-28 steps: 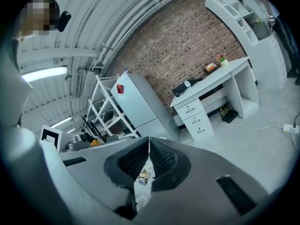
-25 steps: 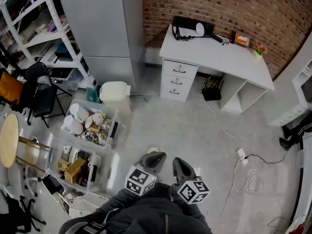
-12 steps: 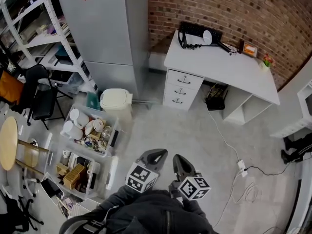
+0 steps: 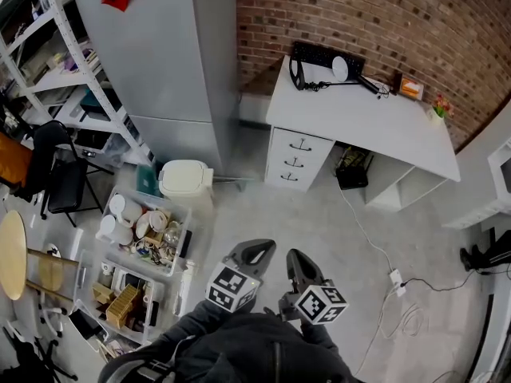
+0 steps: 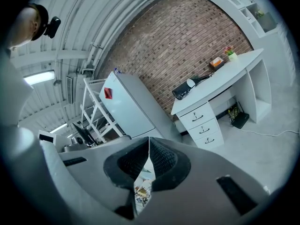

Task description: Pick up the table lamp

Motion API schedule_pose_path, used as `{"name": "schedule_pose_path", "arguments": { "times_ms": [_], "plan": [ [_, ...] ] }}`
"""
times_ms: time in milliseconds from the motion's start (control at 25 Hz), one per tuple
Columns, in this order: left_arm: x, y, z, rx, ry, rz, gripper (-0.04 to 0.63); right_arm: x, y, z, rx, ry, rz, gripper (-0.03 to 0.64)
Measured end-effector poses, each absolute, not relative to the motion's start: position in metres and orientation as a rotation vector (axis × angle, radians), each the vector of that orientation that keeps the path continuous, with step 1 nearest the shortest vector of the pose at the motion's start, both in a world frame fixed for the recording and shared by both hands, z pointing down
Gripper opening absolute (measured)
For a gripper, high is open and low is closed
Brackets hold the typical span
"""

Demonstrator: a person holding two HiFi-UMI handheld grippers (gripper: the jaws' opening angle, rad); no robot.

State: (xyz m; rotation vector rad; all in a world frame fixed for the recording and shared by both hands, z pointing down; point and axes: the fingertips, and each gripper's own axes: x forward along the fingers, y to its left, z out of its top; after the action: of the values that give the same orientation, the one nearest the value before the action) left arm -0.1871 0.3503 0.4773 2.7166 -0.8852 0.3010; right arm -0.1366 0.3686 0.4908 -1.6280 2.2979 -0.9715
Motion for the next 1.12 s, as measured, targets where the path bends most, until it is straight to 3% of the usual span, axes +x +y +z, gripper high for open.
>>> {"name": "schedule_pose_path", "arguments": {
  "times_ms": [1120],
  "plan": [
    [-0.184, 0.254, 0.489, 2.704, -0.729, 0.302, 0.008, -0.138, 0.273, 0.505, -1.707, 2.204, -1.033, 0.012]
  ]
}}
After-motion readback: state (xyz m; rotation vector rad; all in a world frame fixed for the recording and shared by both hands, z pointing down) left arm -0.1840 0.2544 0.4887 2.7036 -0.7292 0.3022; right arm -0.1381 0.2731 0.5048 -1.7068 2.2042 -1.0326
